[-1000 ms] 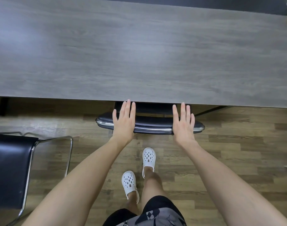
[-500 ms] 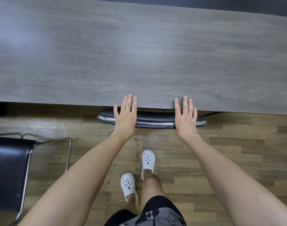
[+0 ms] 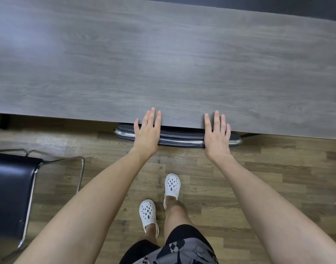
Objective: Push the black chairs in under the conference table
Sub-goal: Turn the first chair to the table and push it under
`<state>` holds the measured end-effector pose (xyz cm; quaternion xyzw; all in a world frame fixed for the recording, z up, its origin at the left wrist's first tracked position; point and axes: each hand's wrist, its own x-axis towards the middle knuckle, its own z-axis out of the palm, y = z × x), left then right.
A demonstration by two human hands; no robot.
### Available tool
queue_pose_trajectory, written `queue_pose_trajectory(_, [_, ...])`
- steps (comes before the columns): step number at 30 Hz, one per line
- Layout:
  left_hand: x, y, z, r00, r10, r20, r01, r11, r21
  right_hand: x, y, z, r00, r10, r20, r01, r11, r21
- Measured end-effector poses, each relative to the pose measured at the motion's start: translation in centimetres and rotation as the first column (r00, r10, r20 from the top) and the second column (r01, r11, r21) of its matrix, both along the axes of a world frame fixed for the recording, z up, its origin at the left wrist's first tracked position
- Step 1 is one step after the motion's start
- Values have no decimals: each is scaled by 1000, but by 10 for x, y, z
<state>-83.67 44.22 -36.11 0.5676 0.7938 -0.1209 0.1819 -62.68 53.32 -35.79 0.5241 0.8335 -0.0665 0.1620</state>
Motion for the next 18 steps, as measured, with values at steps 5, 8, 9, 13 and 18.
queue_pose_trajectory(5, [-1,-3,4,999,-17,33,17,1000,-24,2,-3,0,1000,14,22,-13,999,-36])
queue_pose_trajectory(8, [0,-8,15,997,-10,77,13,999,-49,6,-13,7,999,-9,52,14,996,-84])
queue_pose_trajectory(9, [1,-12,20,996,2,91,3,999,-47,5,-18,11,998,0,55,6,995,-101])
queue_pose_trajectory(13, [5,-31,41,992,42,121,-41,999,-5,-19,-40,32,989,120,-81,-132,978,-160])
queue_pose_trajectory(18, [7,-61,69,967,177,183,-182,983,11,-53,-73,54,933,247,-262,-296,940,-167])
